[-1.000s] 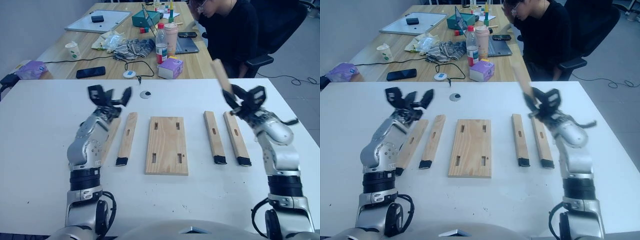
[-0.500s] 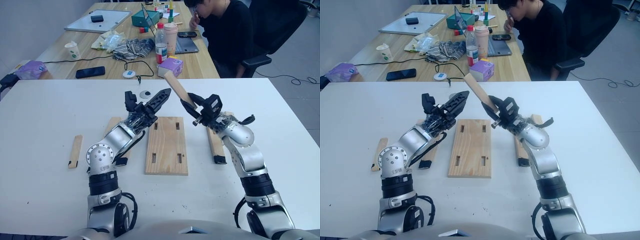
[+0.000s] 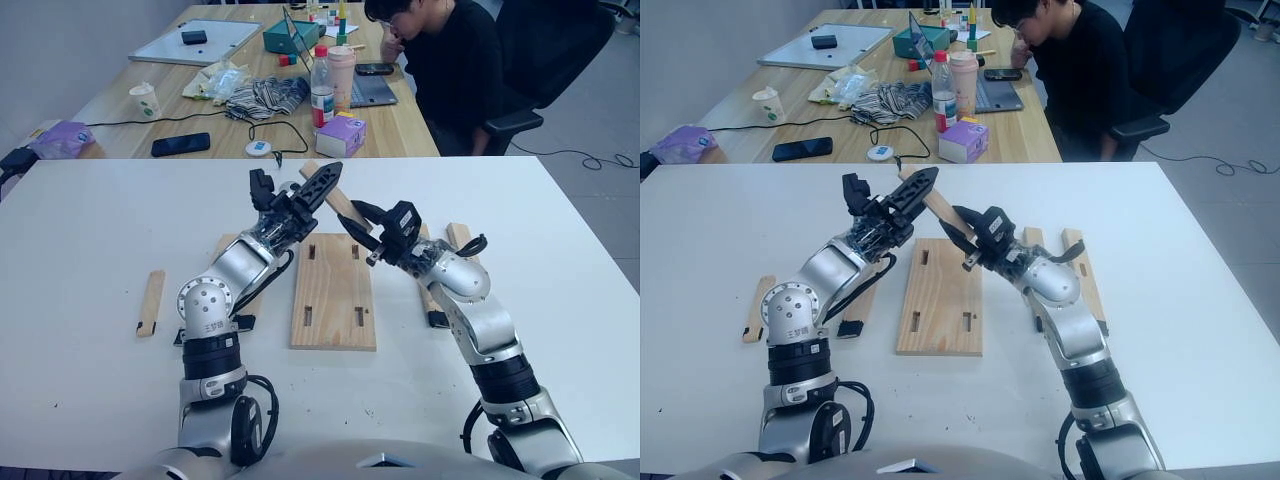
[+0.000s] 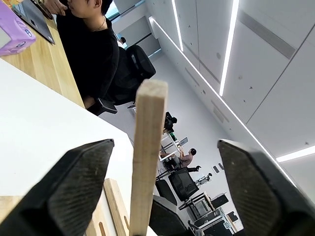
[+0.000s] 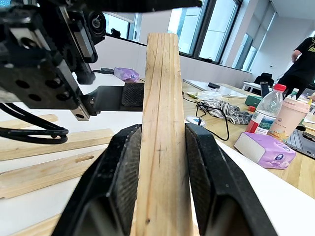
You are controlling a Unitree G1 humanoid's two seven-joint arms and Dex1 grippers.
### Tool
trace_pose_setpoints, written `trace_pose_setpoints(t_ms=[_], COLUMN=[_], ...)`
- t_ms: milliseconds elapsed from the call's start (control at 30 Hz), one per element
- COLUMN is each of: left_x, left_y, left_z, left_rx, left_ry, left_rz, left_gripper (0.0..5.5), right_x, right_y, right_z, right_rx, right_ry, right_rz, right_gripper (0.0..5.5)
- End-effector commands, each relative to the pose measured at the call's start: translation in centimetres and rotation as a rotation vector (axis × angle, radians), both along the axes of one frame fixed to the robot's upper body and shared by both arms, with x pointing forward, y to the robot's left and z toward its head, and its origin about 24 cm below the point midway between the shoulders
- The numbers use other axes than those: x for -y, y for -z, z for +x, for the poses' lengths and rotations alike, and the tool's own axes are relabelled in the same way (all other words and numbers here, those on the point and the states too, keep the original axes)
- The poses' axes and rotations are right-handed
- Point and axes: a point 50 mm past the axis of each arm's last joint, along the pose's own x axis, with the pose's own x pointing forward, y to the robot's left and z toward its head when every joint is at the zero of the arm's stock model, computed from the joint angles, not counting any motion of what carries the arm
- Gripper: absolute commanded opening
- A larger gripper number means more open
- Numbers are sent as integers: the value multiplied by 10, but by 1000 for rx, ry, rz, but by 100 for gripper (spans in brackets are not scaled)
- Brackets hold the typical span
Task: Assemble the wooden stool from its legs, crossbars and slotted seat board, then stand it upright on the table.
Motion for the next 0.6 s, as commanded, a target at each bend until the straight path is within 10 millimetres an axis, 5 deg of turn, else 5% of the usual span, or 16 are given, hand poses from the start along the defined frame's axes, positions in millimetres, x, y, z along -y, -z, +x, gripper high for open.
trace_pose_setpoints(t_ms=[33, 600], left_x=[1, -7], left_y=[-4, -2], left_z=[0, 3], left_rx=[17, 130], left_ry=[8, -77], left_rz=[-12, 133], left_gripper=[329, 63], right_x=[-1, 0], right_y=[-1, -3], right_z=[-2, 0], right_rx=[-2, -12], right_ry=[0, 12], right_rz=[-2, 25], right_gripper=[129, 129])
